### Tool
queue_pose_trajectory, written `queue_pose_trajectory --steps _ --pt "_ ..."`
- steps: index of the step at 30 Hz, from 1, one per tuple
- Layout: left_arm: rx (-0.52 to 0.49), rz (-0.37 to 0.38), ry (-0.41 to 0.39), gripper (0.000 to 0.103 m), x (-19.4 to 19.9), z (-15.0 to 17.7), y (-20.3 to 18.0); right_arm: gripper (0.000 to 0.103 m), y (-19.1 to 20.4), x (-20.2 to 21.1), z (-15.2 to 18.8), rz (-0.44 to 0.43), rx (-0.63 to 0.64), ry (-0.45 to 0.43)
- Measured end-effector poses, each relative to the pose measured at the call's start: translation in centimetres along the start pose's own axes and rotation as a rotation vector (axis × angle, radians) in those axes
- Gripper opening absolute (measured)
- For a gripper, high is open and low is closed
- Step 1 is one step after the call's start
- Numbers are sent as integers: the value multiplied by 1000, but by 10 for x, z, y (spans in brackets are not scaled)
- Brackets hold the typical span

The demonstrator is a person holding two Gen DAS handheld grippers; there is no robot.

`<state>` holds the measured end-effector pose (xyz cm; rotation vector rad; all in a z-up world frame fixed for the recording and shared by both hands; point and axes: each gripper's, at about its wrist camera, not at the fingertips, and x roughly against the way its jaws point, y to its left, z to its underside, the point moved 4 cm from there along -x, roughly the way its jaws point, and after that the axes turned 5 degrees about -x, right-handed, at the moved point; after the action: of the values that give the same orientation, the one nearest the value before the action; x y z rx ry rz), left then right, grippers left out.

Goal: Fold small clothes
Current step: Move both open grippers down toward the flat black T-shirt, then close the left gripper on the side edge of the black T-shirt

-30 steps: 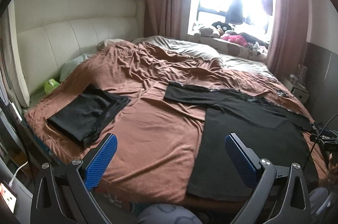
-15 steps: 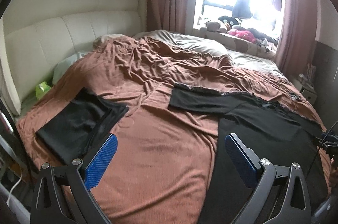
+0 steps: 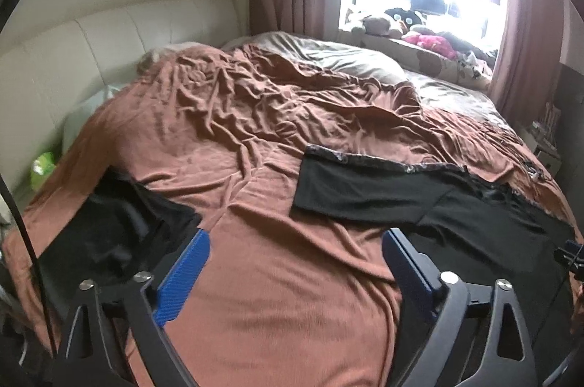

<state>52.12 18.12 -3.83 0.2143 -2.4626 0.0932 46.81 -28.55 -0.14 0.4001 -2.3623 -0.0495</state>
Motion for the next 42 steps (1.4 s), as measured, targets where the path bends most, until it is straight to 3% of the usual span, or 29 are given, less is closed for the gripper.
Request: queue_pose_trajectory --steps 3,10,14,16,26,27,28,32,33,37,42 --pt "-2 5 41 84 -34 -9 3 103 3 -22 -10 -14 -11 9" --pt "-42 65 116 81 -109 -26 -3 103 8 -78 -31 5 -33 46" --pt "-42 87 166 77 -155 -34 -4 103 19 -104 -43 -31 -49 55" --pt "-33 102 199 72 -178 -35 -4 103 23 -120 -48 -39 -51 59" --pt "-54 87 364 70 -279 -16 -9 103 25 -191 -51 -101 -92 122" --pt "-38 90 375 63 -286 -16 -7 102 24 -196 -51 -106 -94 131" --pt "-24 101 384 49 -291 -15 -7 97 24 -201 -51 -109 -95 138" --pt "-16 133 401 23 -300 -18 -13 81 26 -216 -50 -137 -97 168" --pt "-22 147 404 11 -300 -19 -16 76 25 -219 -49 -141 -101 180" --pt "-40 161 383 7 -286 -33 -25 62 19 -215 -47 -176 -119 197" --pt "-74 186 322 7 -253 -59 -47 62 0 -185 -49 -186 -137 162"
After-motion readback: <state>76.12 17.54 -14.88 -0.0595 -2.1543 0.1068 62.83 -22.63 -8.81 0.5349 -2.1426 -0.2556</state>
